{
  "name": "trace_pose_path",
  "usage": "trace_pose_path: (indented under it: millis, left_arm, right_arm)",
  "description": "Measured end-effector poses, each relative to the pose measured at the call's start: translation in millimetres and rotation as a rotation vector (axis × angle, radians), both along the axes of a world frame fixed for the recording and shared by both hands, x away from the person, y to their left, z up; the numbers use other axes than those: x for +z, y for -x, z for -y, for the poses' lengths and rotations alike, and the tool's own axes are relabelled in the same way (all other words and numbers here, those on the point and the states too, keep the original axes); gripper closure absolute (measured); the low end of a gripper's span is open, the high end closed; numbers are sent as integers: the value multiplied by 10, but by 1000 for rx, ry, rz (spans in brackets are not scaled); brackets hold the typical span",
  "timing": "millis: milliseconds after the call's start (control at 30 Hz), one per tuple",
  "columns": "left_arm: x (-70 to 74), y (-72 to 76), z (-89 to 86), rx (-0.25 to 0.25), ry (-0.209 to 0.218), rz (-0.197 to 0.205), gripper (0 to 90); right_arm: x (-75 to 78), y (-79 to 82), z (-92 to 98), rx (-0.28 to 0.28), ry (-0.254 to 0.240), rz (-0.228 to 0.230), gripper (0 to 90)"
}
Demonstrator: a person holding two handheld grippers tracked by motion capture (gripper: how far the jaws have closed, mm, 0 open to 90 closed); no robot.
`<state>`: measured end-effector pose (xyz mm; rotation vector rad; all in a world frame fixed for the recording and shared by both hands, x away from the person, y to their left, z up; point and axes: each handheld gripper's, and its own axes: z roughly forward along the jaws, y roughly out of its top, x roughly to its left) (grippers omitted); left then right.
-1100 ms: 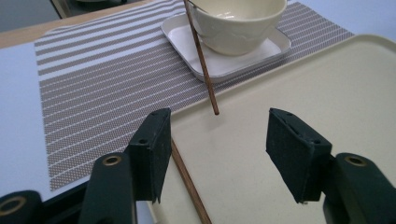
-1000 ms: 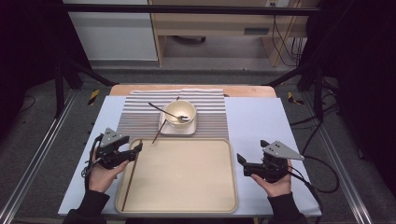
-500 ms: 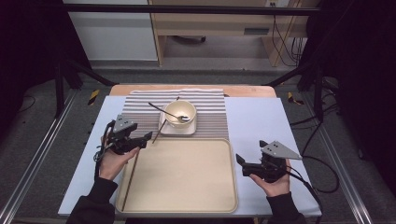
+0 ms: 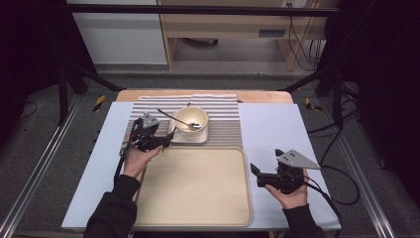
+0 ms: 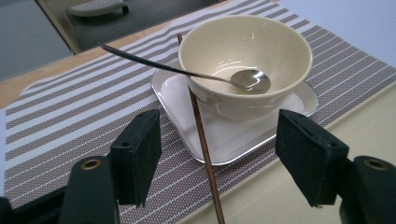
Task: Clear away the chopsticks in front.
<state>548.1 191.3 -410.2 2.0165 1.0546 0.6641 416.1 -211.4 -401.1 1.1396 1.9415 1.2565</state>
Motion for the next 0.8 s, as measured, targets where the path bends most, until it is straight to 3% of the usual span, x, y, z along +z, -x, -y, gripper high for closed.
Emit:
trace_pose_path:
  millis: [267,800]
  left_arm:
    - [-138,-176,83,7,-65,-29,401]
    - [-384,-466,163,32,-125,-97,620]
  right_arm:
    - [-2,-2,-1,1,-1,-1,49]
    - [-13,-7,-10,3,5,-5,49]
